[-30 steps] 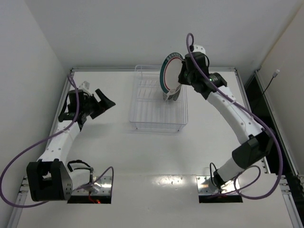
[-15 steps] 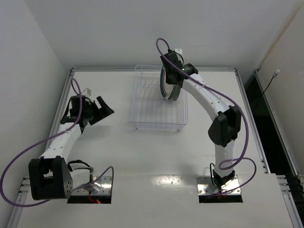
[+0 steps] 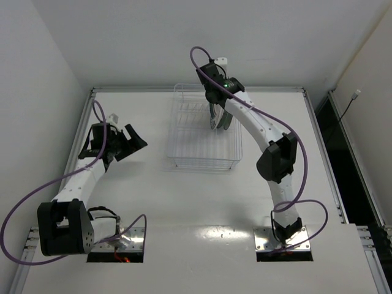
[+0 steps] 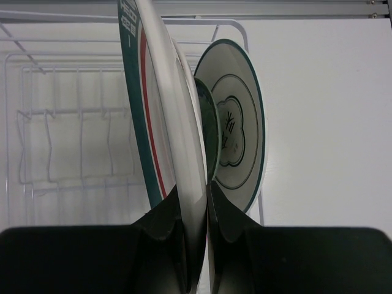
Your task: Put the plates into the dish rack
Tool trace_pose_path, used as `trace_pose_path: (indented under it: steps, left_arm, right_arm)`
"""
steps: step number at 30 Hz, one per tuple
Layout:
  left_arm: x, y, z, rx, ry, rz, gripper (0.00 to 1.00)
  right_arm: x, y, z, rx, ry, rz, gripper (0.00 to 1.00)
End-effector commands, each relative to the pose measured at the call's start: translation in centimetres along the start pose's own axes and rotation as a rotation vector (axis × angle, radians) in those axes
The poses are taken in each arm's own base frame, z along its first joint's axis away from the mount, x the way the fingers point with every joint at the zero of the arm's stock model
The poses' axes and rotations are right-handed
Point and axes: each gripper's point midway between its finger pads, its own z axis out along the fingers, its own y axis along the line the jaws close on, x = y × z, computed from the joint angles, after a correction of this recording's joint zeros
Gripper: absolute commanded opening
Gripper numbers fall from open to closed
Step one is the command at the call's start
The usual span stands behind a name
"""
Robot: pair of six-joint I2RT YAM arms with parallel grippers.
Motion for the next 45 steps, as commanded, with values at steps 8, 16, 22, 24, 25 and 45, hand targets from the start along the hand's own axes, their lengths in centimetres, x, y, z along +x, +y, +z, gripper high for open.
trace_pose_path:
  steps: [8, 16, 22, 24, 25, 45]
  left_arm:
    - [-1.2, -0.3, -0.1, 0.015, -0.039, 0.016, 0.78]
    - [-1.1, -0.6, -0.1, 0.031, -0.031, 0.016, 0.78]
    - [-1.2, -0.8, -0.1, 0.044, -0.034, 0.019, 0.78]
    - [-1.2, -0.8, -0.1, 0.044, -0.034, 0.019, 0.78]
    - [-1.2, -0.8, -0.1, 0.044, -0.034, 0.019, 0.78]
    - [-1.1, -0.2, 0.1, 0.011, -0.032, 0.013, 0.78]
  right_arm:
    - [-0.3, -0.2, 0.9, 0.103, -0.033, -0.041, 0.0]
    - [0.6, 1.9, 1.3, 0.092, -0.036, -0.064, 0.0]
    - [3.4, 4.5, 3.0, -0.027, 0.043, -0.058, 0.05]
    - [3.7, 5.1, 3.1, -0.053, 0.052, -0.048, 0.05]
    - [3.8, 5.1, 2.8, -0.064, 0.057, -0.047, 0.05]
    - [-2.9, 0.0, -6.4, -0.192, -0.054, 0.045, 0.43]
